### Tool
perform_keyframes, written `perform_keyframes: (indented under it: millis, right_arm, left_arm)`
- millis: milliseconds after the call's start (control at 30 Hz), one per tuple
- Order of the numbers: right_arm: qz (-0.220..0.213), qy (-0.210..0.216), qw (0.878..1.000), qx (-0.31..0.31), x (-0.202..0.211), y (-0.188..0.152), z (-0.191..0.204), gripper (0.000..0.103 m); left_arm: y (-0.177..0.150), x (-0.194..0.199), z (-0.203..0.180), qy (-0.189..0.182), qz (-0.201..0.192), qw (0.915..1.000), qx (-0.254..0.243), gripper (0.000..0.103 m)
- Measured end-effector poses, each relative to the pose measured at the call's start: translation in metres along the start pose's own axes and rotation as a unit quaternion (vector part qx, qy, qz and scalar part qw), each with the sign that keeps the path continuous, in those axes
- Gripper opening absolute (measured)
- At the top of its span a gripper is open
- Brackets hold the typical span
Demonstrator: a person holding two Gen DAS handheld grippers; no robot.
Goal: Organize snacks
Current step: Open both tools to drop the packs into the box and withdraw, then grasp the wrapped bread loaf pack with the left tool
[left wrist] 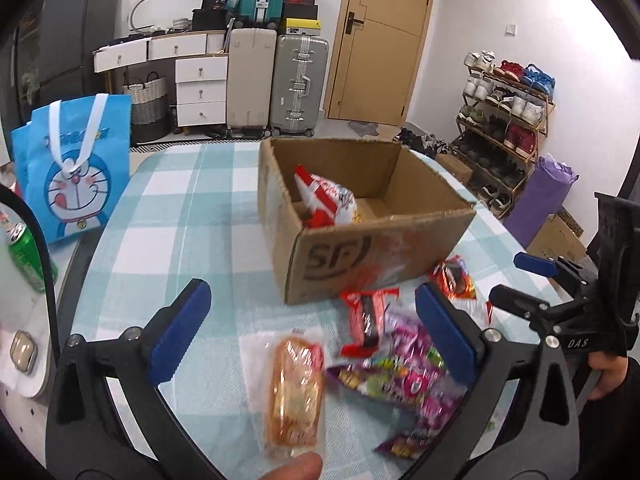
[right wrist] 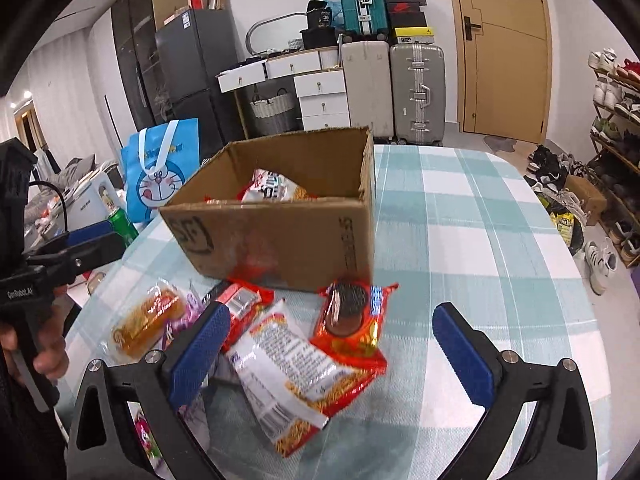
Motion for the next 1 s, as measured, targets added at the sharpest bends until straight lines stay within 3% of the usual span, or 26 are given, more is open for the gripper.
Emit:
perform_keyframes:
  millis: [133, 300, 533, 700, 1000]
  right_arm:
    - [0.01, 0.007, 1.0, -0.008, 0.001, -0.014, -0.001, 0.103]
    - [0.018, 0.006, 0.999, 0.026, 0.001, -0.015, 0.009, 0.103]
    - [0.037, 0.018, 0.999, 0.03, -0.008, -0.022, 0.015, 0.103]
    - [0.049, 0.027, 0.998, 0.032, -0.014, -0.029, 0.018, 0.103]
    - [0.062, 0.032, 0.997, 0.027, -0.023, -0.036, 0.015, 0.103]
  left_arm:
    - [-0.017, 0.011, 0.001, 0.0, 0.012, 0.9999, -0.002, 0.102]
    - [-0.029, 0.01, 0.004, 0.01, 0.032, 0.9994, -0.009, 0.102]
    - [-0.041, -0.004, 0.009, 0.029, 0.08, 0.9961, -0.021, 0.102]
    - [-0.056, -0.015, 0.006, 0.021, 0.116, 0.9923, -0.037, 0.102]
    - [-0.074, -0.028, -0.001, 0.01, 0.145, 0.9878, -0.056, 0.102]
Point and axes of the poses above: each gripper's, at about its wrist camera, not at the fingertips, and x roughly against the way its jaws point, z to its left, y to its top, the point moved 8 cm from there along -x, roughly the way its jaws point, and after that the axes turned 8 degrees about -z, right-handed, at the moved point
